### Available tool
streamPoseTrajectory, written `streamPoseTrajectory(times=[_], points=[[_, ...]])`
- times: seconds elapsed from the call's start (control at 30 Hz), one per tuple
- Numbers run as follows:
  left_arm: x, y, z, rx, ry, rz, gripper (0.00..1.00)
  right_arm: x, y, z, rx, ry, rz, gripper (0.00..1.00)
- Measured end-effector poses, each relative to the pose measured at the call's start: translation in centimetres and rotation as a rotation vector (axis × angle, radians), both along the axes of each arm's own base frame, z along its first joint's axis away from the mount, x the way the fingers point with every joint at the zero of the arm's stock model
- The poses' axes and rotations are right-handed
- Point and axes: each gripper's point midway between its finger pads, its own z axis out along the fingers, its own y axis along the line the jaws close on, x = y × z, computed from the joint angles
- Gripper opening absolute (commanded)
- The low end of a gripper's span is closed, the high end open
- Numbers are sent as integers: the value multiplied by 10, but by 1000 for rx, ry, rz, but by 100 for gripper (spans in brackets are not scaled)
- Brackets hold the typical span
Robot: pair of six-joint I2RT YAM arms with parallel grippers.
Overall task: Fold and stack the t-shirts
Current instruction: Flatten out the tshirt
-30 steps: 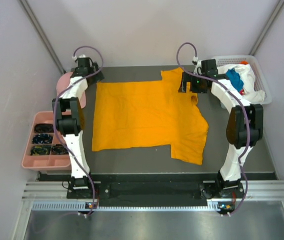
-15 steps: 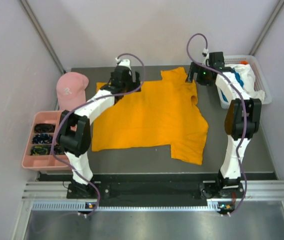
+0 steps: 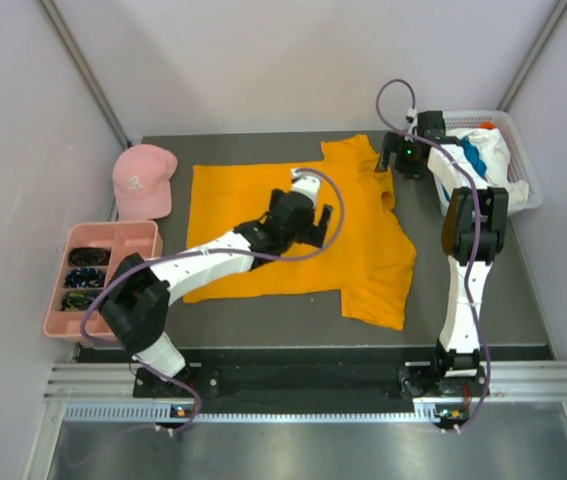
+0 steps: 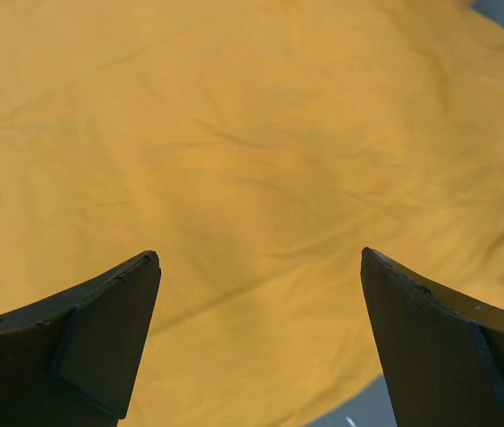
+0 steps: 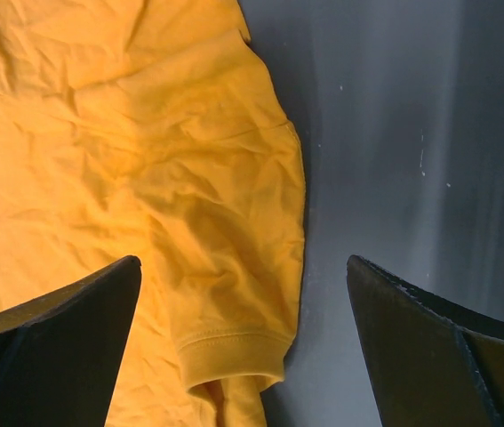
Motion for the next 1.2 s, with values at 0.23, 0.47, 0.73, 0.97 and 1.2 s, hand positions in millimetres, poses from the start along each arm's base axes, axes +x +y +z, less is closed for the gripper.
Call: streamPoseTrajectory(times=[0.23, 0.47, 0.73, 0.97, 1.2], points=[[-76, -69, -9, 45, -47, -206, 99, -2, -1, -4, 19, 15, 8, 99], [-132, -79, -49, 123, -8, -311, 99, -1, 2, -1, 31, 11, 17, 99], [-170, -89, -82, 147, 33, -379, 99, -2, 4, 0, 41, 12, 25, 99], [-186, -121, -101, 157, 15, -456, 99, -1, 5, 1, 48, 14, 32, 99], [-196, -151, -103, 142, -25, -528, 99, 2, 6, -4, 45, 21, 41, 99]])
